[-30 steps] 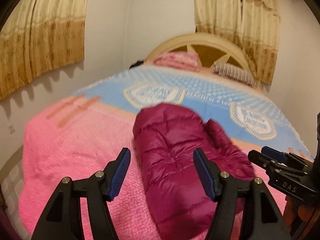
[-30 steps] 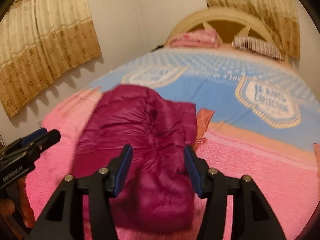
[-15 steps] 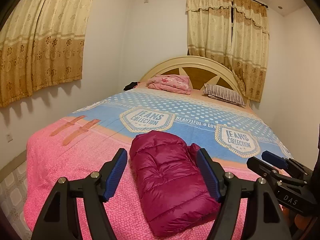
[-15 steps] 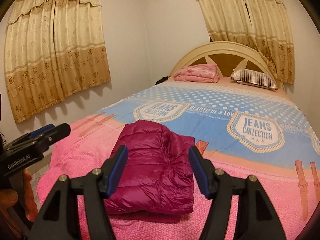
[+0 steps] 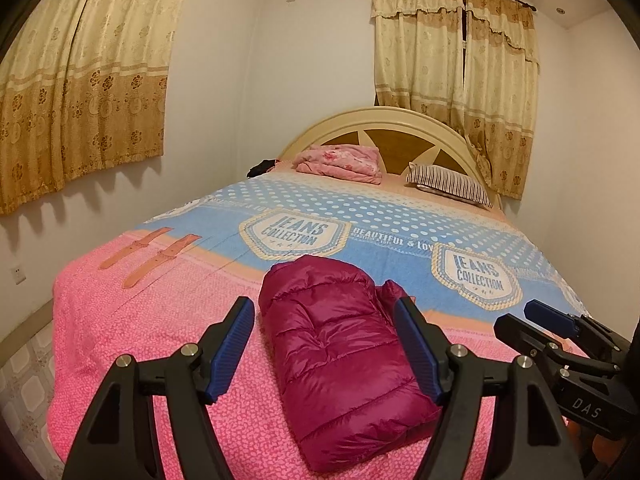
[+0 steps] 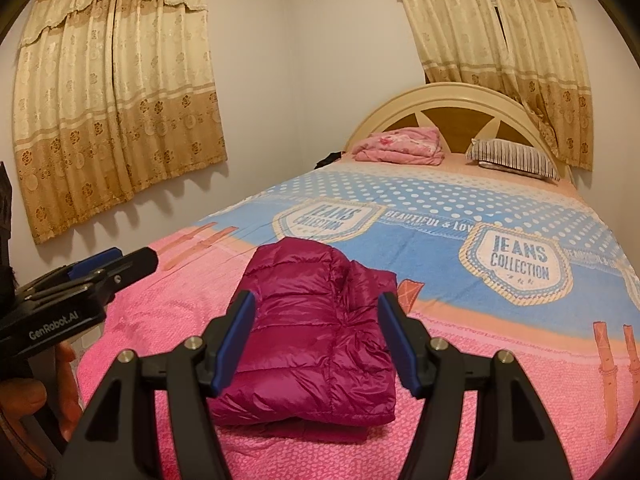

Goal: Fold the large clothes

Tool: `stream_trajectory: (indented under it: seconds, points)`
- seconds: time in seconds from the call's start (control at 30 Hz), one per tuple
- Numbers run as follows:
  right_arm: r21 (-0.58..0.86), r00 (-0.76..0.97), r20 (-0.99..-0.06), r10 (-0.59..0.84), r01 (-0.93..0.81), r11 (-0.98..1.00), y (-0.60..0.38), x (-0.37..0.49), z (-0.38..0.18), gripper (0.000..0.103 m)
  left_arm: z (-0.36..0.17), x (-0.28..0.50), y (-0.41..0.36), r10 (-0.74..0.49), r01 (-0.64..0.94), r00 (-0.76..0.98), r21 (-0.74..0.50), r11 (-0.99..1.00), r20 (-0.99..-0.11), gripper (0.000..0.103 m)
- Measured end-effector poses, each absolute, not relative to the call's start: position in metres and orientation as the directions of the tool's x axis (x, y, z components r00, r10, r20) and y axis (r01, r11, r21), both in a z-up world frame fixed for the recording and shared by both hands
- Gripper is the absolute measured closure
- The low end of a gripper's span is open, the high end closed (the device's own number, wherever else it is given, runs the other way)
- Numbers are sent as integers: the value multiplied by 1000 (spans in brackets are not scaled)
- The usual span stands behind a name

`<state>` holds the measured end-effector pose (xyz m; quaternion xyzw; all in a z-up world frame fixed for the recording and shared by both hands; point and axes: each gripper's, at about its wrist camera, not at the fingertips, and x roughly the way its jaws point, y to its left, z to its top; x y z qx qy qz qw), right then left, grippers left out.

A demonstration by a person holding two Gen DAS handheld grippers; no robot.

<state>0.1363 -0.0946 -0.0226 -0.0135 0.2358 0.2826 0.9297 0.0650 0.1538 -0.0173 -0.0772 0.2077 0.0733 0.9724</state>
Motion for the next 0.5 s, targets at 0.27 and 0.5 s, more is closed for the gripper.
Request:
stream_trajectory:
  seconds: [0.27, 0.5]
  points:
    - [112, 728, -444, 522, -533, 839, -95, 135, -24, 36, -19, 65, 151, 116, -177, 903, -114, 978, -413, 30]
    - [112, 723, -449, 525, -537, 836, -92, 134, -25, 36, -19, 65, 151, 117, -178, 902, -111, 978, -416, 30]
